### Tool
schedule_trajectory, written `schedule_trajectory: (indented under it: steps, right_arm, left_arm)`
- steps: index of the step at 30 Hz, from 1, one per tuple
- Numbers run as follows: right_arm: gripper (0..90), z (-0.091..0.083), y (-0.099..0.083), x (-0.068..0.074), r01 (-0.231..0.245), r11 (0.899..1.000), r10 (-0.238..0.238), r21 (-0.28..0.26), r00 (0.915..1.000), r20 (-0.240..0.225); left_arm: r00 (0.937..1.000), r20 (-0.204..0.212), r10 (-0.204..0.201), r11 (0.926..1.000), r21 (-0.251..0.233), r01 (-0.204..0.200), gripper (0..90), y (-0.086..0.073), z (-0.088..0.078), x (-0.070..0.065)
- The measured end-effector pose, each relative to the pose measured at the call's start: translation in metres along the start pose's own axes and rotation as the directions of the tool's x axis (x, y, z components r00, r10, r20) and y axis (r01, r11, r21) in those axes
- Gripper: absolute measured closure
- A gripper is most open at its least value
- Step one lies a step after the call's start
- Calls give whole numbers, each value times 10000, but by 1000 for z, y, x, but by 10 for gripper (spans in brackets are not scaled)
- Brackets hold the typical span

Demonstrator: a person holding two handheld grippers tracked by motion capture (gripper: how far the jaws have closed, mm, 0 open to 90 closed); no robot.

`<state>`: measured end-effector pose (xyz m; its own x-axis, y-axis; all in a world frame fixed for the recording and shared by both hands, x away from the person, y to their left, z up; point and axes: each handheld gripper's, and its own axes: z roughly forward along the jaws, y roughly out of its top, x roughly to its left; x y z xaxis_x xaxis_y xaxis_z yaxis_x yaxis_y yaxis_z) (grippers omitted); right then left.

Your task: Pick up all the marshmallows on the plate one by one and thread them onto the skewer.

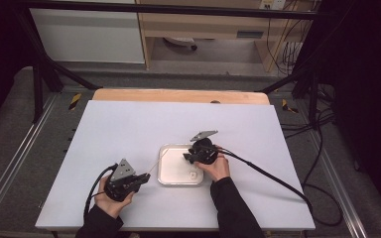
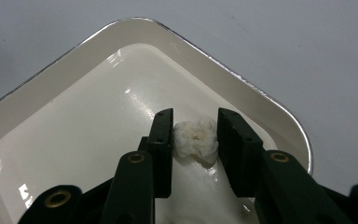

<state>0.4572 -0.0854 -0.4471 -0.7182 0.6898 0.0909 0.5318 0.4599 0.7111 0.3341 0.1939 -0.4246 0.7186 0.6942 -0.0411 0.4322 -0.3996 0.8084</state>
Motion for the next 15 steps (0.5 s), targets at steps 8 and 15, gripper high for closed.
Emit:
schedule_trajectory:
  steps: [8,15]
  right_arm:
    - [694,-17,5,4,-144,9987,126,-491,9992,-371]
    - [698,-44,10,9,-287,9924,195,-1196,9968,-774]
  left_arm:
    - [10000,-32,-29,9999,-148,29,884,0,-1,0]
    - [10000,-27,-36,9997,-237,35,884,0,-1,-3]
